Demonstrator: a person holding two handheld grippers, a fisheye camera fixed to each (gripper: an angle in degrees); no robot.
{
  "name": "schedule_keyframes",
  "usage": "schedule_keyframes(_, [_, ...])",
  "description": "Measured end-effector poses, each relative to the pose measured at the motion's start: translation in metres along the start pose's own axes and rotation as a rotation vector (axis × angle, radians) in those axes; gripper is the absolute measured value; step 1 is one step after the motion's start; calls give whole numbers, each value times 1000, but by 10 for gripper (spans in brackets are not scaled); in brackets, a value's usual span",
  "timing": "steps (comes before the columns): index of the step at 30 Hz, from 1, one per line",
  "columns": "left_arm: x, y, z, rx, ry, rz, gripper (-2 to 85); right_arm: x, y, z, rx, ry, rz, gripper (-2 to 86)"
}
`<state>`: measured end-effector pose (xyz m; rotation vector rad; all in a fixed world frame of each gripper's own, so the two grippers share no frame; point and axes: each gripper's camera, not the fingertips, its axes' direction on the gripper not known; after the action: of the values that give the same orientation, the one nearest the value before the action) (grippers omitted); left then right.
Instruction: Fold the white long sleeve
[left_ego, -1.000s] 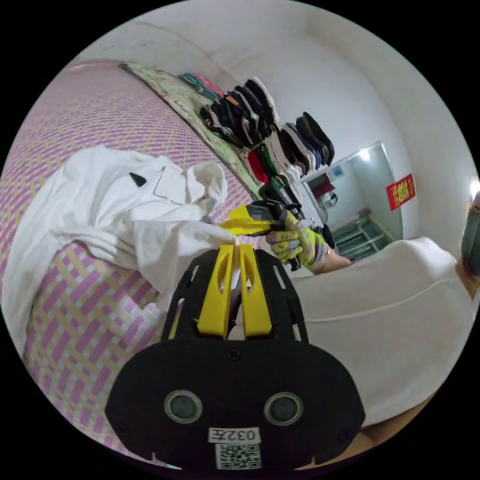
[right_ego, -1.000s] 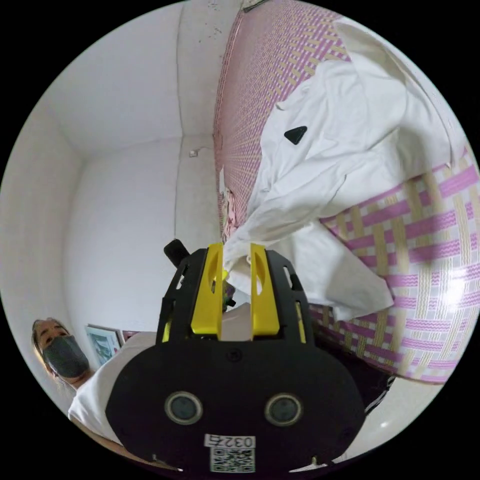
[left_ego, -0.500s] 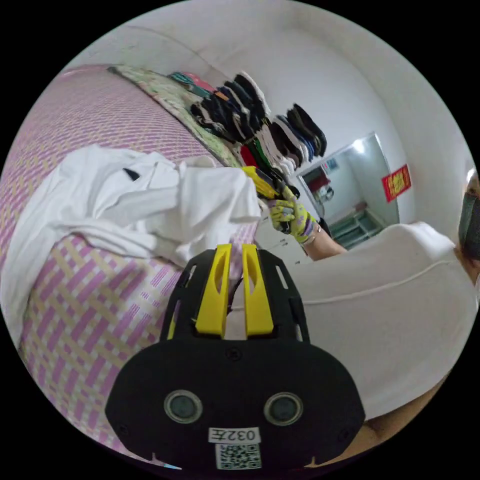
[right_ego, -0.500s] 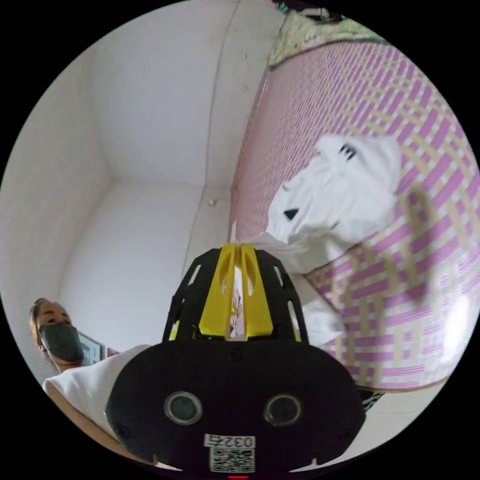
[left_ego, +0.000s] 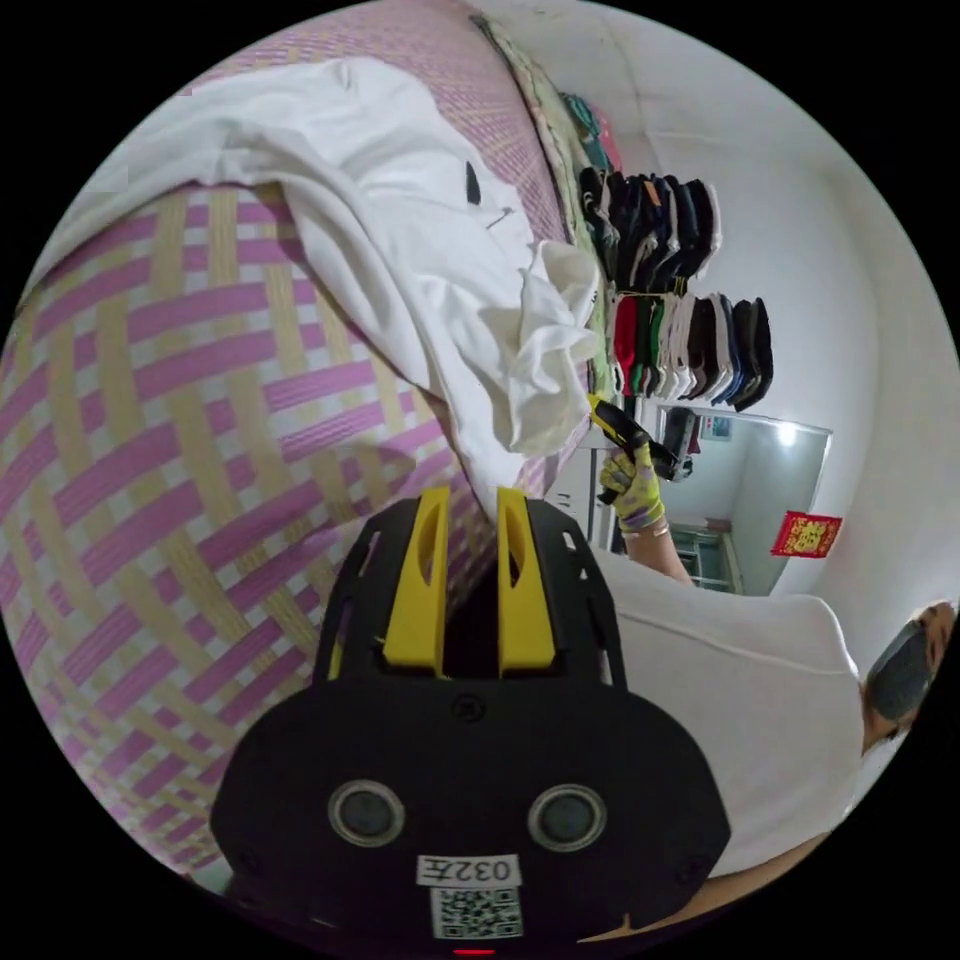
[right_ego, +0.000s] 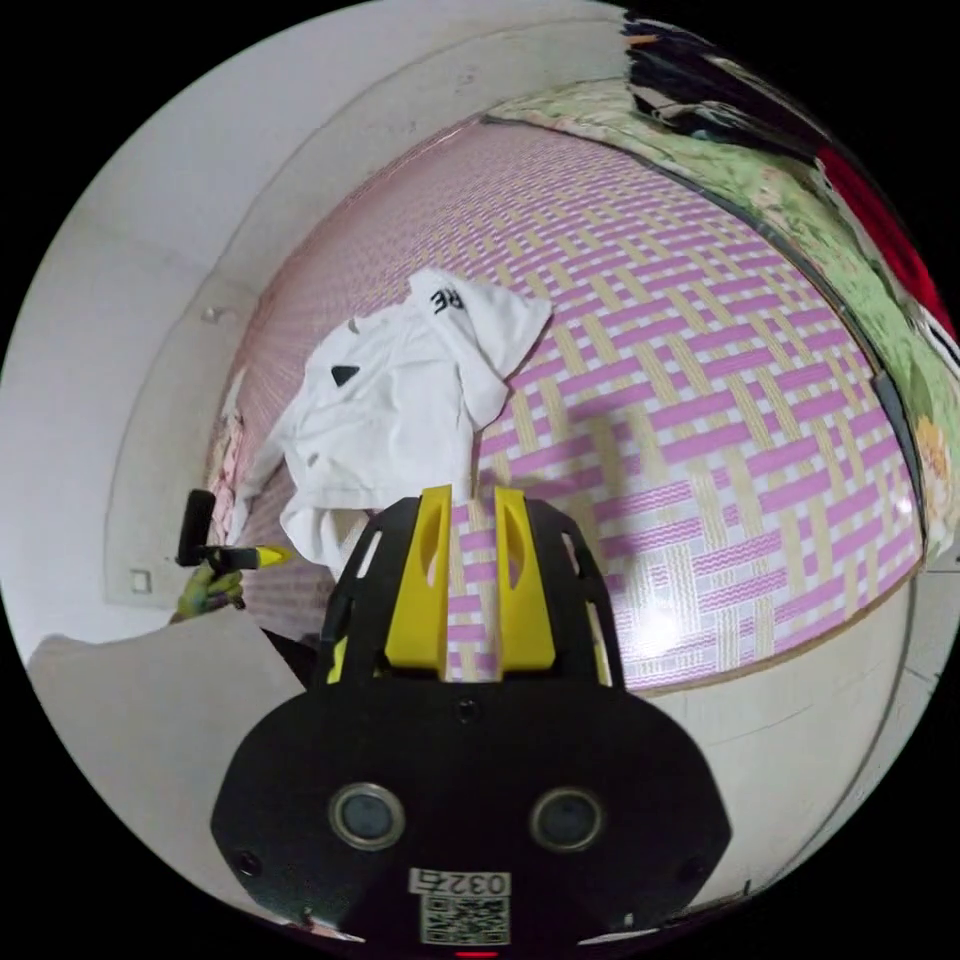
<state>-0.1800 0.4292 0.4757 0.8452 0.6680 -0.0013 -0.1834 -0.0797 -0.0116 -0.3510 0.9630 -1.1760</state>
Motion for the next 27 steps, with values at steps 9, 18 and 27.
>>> schedule_keyframes(9, [5,-50,41,-174,-40,-90,83,5,-34,53,-115,-17,86,91])
schedule_keyframes(18, [-24,-48,28,-138,-81,-227,23,22,-55,75,-238,-101,41,44])
schedule_keyframes(27, [-83,31,-46,91,270,-172,-12,53,-57,28,-160,-396,-67,-8])
